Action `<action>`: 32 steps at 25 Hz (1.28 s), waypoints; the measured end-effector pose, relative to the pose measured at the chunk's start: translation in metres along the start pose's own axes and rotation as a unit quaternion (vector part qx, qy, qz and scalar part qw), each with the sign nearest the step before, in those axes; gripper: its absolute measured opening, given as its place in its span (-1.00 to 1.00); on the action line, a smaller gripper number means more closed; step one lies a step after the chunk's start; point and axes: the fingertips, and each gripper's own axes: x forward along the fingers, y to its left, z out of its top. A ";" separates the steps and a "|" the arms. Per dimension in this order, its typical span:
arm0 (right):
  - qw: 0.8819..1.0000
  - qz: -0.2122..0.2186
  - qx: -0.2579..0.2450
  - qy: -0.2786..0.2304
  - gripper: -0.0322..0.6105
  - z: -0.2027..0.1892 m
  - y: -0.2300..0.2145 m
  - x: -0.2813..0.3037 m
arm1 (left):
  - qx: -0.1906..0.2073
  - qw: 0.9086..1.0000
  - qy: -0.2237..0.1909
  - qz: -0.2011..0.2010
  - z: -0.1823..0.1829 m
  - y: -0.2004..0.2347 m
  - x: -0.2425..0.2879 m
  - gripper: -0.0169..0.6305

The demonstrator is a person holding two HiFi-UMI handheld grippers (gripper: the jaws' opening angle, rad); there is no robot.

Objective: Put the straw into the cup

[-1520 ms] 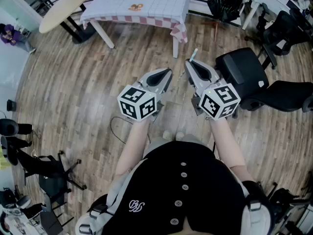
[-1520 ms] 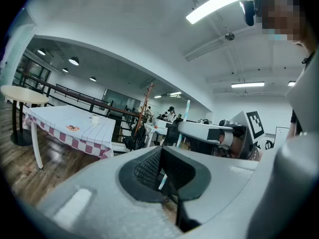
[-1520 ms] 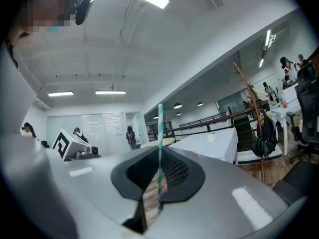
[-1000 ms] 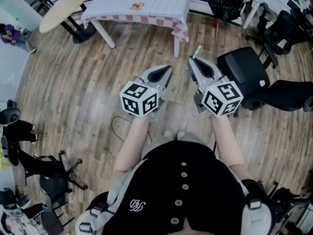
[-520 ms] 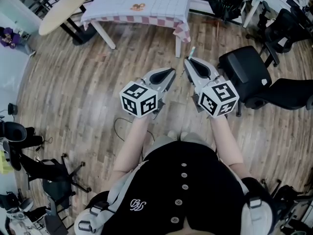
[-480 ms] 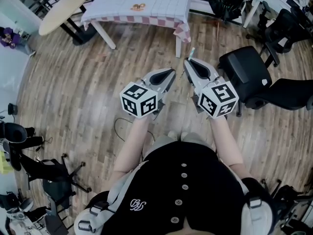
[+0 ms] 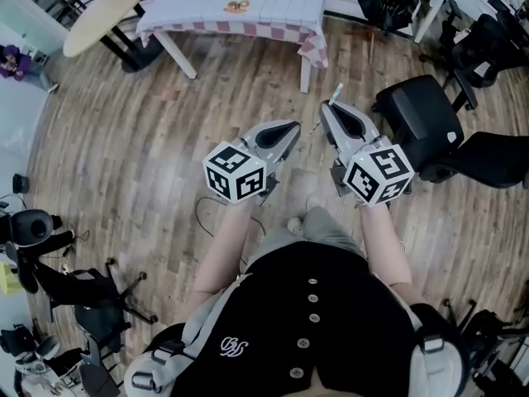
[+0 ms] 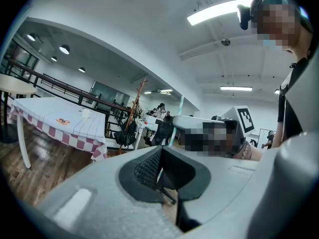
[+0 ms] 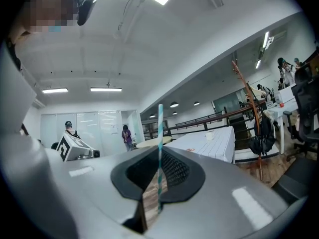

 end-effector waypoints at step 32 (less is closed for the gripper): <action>0.999 0.016 -0.007 -0.049 -0.85 0.071 -0.186 0.203 | 0.018 0.996 -0.050 0.066 0.126 0.199 0.166 -0.95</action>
